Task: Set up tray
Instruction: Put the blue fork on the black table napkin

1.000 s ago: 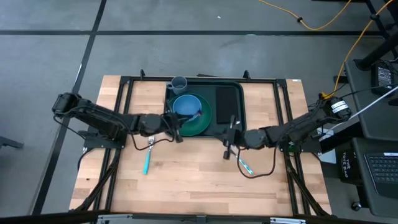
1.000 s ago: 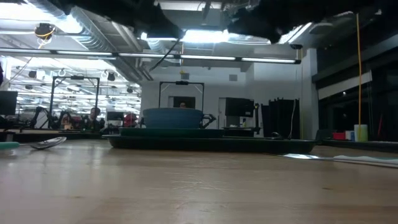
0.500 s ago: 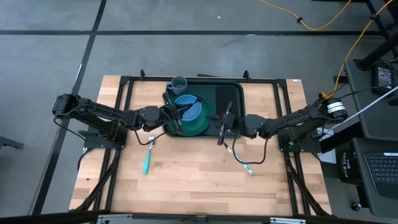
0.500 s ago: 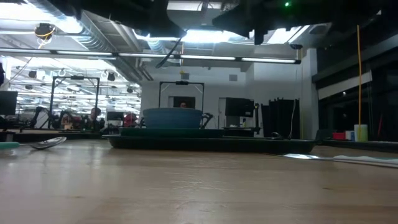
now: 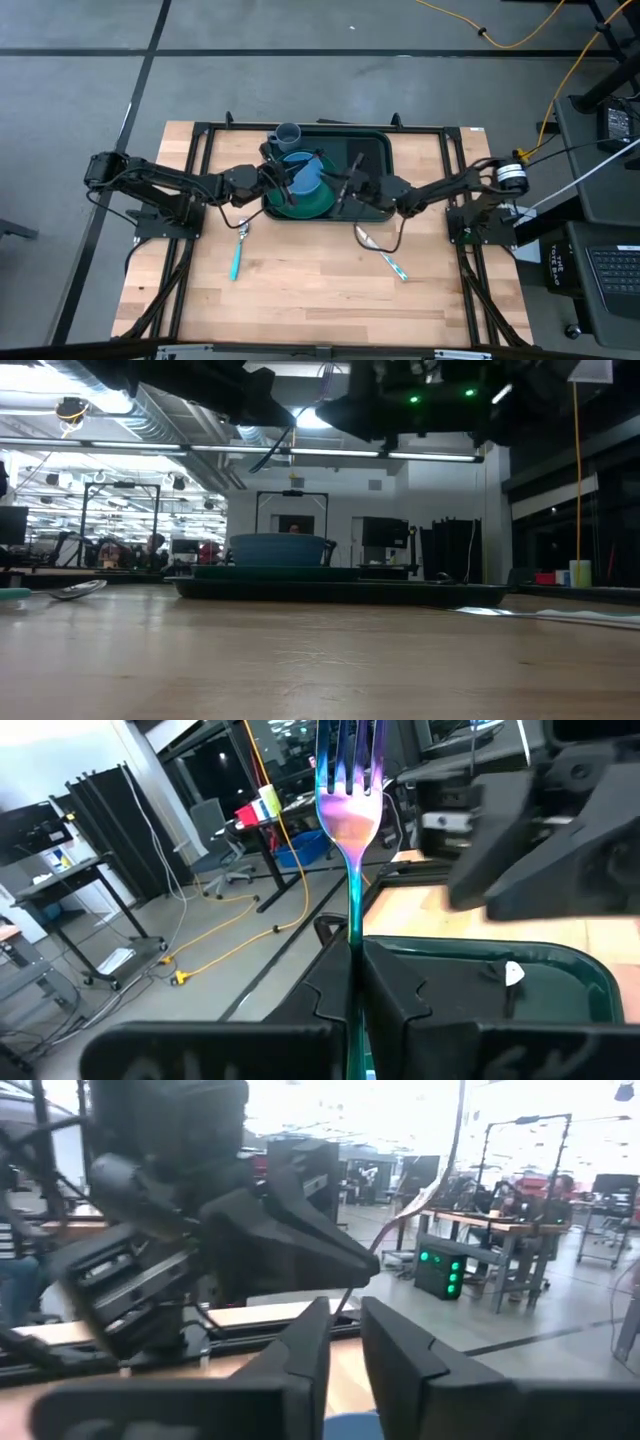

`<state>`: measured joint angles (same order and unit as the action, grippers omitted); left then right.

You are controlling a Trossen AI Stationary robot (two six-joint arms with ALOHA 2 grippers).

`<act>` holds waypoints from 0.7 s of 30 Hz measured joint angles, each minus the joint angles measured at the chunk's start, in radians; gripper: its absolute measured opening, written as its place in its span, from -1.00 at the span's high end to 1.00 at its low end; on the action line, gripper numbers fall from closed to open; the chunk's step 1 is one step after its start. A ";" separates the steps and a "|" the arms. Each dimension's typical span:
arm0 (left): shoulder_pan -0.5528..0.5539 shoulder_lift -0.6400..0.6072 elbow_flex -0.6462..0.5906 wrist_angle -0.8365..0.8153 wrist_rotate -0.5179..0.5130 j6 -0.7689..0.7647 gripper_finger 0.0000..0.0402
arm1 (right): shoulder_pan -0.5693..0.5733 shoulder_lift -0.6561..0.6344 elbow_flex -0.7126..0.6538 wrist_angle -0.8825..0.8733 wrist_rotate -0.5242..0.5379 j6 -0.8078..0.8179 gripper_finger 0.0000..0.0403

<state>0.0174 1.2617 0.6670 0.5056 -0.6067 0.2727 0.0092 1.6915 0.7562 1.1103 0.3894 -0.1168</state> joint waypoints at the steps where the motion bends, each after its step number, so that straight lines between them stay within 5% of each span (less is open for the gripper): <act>1: 0.000 0.000 0.000 0.000 0.000 0.001 0.97 | -0.004 0.015 0.017 0.000 0.000 0.000 0.60; 11: 0.000 0.000 0.000 0.000 -0.004 0.016 0.97 | -0.013 0.063 0.098 0.001 0.000 -0.017 0.21; 21: 0.000 0.000 0.000 0.000 -0.003 0.021 0.98 | -0.038 0.063 0.098 0.010 0.000 0.097 0.15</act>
<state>0.0170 1.2617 0.6670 0.5060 -0.6102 0.2935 -0.0289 1.7546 0.8543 1.1206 0.3897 -0.0203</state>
